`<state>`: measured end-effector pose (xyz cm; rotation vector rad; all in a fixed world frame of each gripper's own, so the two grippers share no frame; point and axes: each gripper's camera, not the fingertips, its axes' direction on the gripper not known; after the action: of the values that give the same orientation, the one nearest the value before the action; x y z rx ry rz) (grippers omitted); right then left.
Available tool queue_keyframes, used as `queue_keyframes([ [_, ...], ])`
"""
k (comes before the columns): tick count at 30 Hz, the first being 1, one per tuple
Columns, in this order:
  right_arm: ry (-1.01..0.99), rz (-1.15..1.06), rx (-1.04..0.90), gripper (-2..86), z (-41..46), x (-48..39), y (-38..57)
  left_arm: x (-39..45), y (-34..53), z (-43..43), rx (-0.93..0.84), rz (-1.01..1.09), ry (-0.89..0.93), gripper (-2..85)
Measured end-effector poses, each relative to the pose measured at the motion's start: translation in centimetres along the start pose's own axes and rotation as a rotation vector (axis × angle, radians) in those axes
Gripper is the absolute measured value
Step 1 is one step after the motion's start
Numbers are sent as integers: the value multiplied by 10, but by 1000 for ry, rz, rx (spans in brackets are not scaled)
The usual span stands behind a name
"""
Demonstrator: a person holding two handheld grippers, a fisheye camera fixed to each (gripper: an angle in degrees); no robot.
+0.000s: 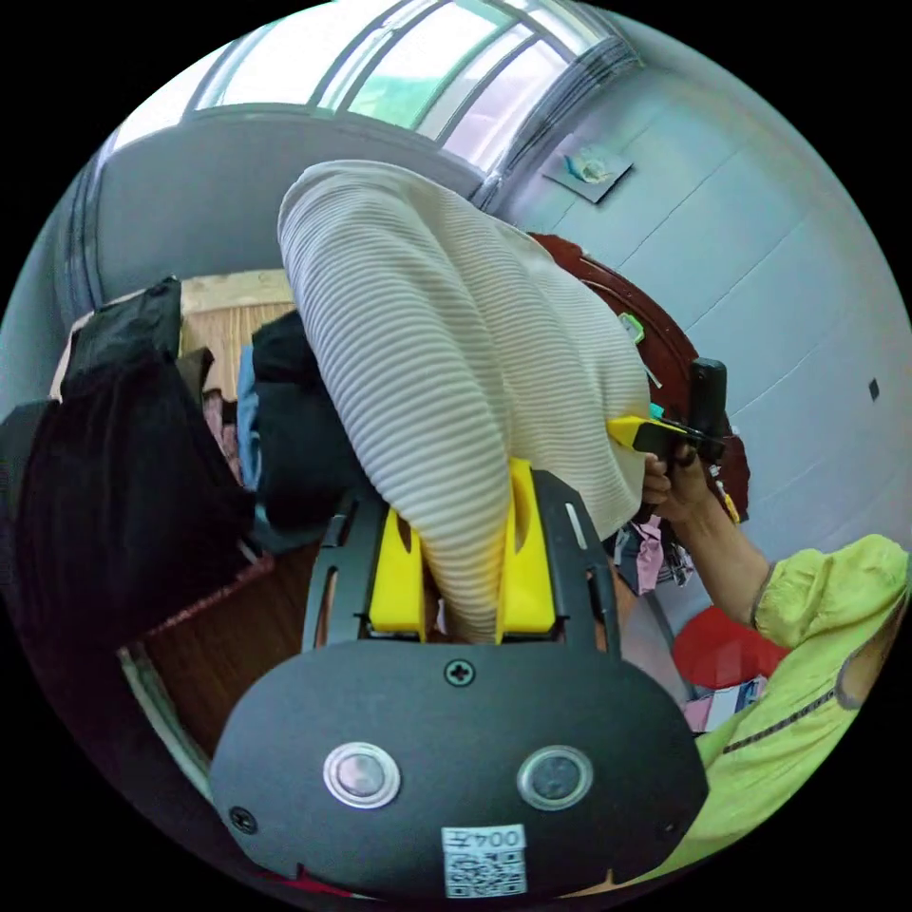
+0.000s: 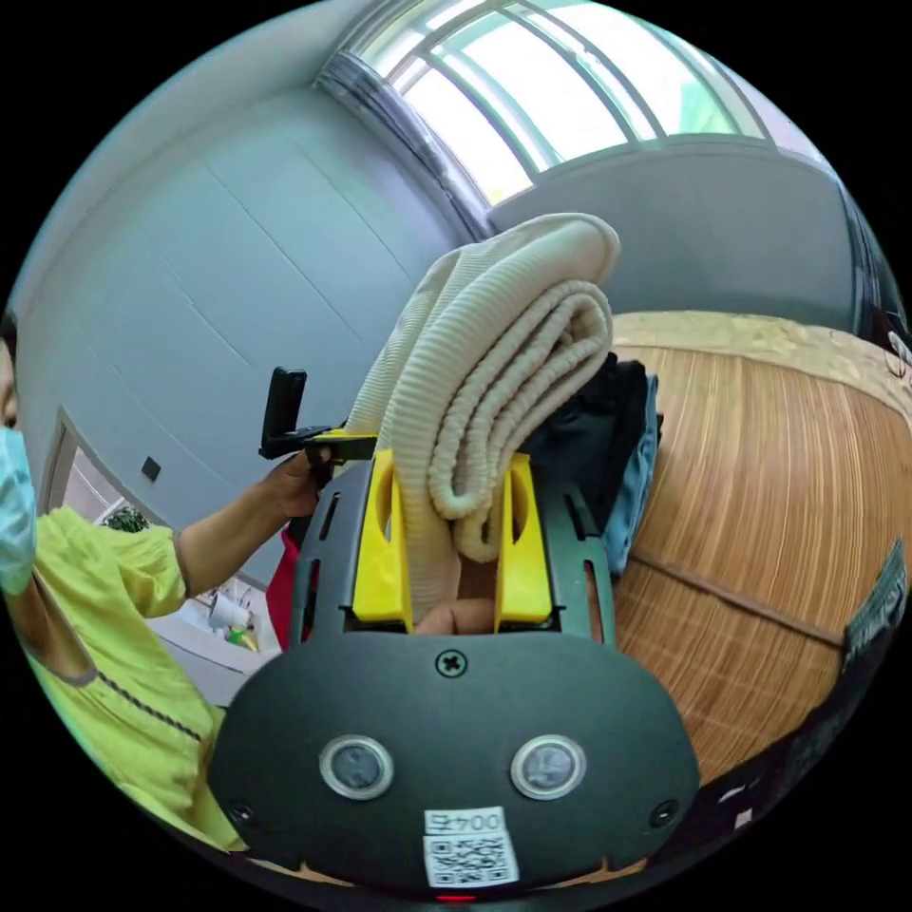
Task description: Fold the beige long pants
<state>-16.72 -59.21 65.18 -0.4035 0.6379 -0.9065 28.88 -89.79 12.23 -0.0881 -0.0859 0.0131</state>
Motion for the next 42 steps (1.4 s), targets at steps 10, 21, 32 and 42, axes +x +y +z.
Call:
queue_keyframes([
  [10,-285,533,-103,143,115,210,19,-146,15,150,-121,-302,330,158],
  [21,-163,412,-143,164,52,158,12,-71,38,161,-93,-273,400,142],
  [32,429,11,136,1,-32,-15,15,132,75,114,294,211,-212,15],
  [42,811,-117,256,14,-78,-131,40,169,75,145,198,147,-192,2],
])
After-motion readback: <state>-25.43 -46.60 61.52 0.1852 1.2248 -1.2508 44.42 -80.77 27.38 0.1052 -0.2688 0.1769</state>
